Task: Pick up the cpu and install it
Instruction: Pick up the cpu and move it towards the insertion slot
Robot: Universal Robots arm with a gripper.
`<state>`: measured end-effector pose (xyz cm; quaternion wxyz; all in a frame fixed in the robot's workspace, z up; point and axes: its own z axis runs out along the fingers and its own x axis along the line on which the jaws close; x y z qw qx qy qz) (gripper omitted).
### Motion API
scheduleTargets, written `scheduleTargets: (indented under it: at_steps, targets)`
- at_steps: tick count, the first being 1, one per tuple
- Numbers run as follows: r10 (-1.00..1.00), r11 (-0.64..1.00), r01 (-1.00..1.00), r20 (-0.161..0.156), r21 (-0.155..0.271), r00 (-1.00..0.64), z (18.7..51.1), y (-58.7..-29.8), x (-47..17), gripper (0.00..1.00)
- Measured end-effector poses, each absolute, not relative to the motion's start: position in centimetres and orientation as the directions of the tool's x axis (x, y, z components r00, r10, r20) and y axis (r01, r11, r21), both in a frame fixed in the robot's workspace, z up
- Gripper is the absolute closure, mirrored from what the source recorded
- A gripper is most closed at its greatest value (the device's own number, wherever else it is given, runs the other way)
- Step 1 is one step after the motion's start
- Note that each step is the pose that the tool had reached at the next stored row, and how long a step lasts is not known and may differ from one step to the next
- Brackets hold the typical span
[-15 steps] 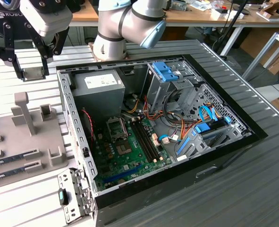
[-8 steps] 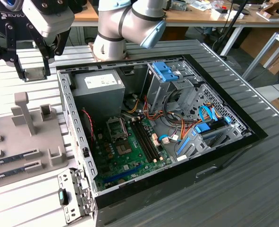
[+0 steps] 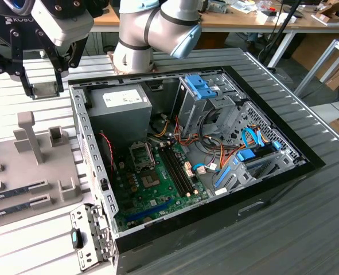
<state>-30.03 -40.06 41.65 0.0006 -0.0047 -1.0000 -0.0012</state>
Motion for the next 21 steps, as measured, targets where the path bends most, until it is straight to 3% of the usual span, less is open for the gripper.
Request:
scheduleTargets:
  at_steps: [21]
  targets:
    - [0.009,1.000,0.009,0.001,0.002,-1.000,41.3,-40.1,-29.0,0.53]
